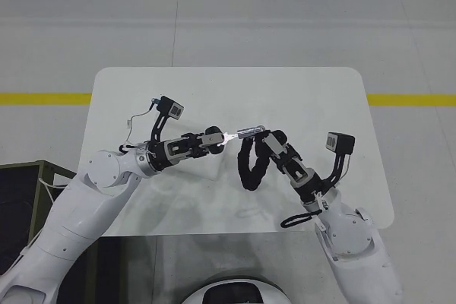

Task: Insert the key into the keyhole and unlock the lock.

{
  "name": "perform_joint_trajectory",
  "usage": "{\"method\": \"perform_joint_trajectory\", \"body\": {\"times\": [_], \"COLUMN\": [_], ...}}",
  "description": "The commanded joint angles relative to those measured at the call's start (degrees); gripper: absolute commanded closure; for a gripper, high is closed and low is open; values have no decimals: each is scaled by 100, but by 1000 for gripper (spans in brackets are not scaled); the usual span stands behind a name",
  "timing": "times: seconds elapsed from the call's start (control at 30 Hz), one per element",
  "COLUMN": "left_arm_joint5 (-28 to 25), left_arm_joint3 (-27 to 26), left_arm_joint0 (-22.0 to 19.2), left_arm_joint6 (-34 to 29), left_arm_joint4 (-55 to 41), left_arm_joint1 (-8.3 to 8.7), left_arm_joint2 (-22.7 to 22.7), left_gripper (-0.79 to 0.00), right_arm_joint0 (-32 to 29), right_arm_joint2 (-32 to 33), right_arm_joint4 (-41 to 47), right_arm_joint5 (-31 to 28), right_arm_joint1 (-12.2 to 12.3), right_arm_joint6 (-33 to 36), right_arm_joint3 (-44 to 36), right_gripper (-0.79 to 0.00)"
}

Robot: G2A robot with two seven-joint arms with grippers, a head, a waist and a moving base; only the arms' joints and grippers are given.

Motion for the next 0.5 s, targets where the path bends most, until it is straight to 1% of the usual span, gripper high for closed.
{"method": "perform_joint_trajectory", "body": {"times": [0.0,0.27,0.47], "left_arm_joint5": [1,101,131], "left_arm_joint3": [-15,-1,0], "left_arm_joint0": [0,-16,-15], "left_arm_joint6": [3,40,37], "left_arm_joint4": [42,10,-22], "left_arm_joint1": [-19,-103,-107], "left_arm_joint2": [-9,-27,-26], "left_gripper": [0,0,0], "right_arm_joint0": [-6,-18,-20], "right_arm_joint2": [-6,-28,-15], "right_arm_joint4": [-5,79,131], "right_arm_joint5": [0,36,72], "right_arm_joint1": [5,25,28], "right_arm_joint6": [2,56,68], "right_arm_joint3": [-9,-25,-27], "right_gripper": [0,0,0]}}
